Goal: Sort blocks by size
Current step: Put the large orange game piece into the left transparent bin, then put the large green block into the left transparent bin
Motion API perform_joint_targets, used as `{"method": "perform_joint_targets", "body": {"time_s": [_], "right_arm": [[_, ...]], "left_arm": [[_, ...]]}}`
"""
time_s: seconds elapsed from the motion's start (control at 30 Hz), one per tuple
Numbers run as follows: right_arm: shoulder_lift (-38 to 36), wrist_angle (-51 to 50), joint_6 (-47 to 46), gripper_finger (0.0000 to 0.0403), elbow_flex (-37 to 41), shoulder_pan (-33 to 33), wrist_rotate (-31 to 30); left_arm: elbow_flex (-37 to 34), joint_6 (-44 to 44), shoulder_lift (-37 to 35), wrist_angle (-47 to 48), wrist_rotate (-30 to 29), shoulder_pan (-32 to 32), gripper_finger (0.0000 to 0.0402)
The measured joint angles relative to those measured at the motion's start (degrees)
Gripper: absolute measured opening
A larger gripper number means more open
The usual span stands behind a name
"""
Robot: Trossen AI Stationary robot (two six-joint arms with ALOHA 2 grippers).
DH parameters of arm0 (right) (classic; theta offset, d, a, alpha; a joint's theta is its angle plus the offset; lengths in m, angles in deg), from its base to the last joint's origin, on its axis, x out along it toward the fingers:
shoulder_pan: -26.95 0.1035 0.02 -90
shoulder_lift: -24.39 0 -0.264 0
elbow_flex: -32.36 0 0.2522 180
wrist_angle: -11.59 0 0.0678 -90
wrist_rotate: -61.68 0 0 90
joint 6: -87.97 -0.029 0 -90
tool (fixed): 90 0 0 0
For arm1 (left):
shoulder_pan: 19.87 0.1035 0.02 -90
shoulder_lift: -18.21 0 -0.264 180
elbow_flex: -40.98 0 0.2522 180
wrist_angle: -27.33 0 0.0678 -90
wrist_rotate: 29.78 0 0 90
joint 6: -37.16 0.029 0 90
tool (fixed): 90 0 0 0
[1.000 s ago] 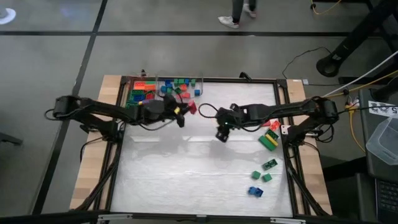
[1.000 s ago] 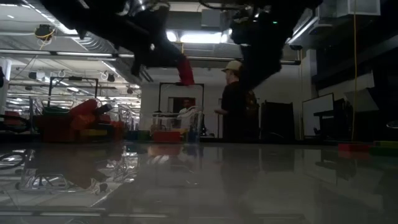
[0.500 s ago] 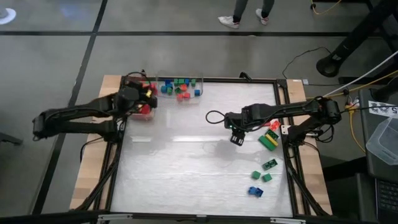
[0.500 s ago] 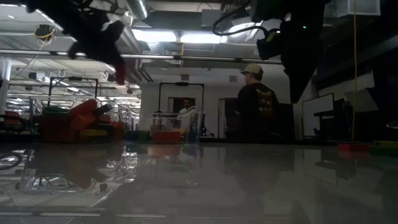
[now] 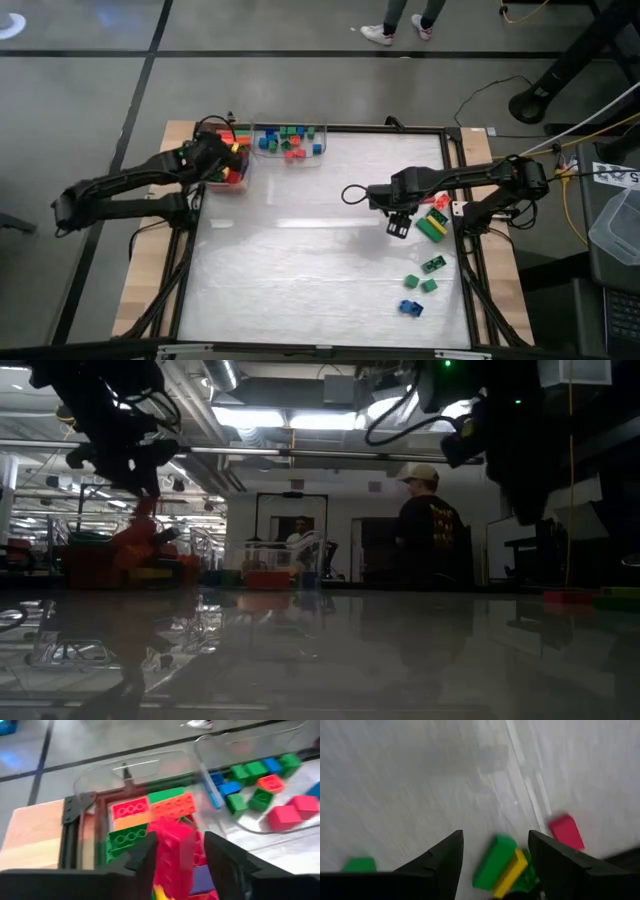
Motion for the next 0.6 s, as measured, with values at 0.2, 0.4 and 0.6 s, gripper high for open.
{"method": "perform_joint_targets", "body": {"time_s": [0.2,0.4,0.6], "right_arm": [[0.00,-6.49,0.00,0.0221,0.02,0.00,-0.03],[0.00,-13.04,-1.73,0.0221,0.02,0.61,-0.58],[-0.07,-12.28,-12.73,0.0221,2.30,6.11,0.66]], "left_arm": [[0.00,-0.85,2.39,-0.44,0.69,1.71,0.0202],[0.00,-0.82,3.25,-0.45,2.31,1.68,0.0206],[0.00,-0.84,3.25,-0.47,5.33,1.63,0.0204]]}}
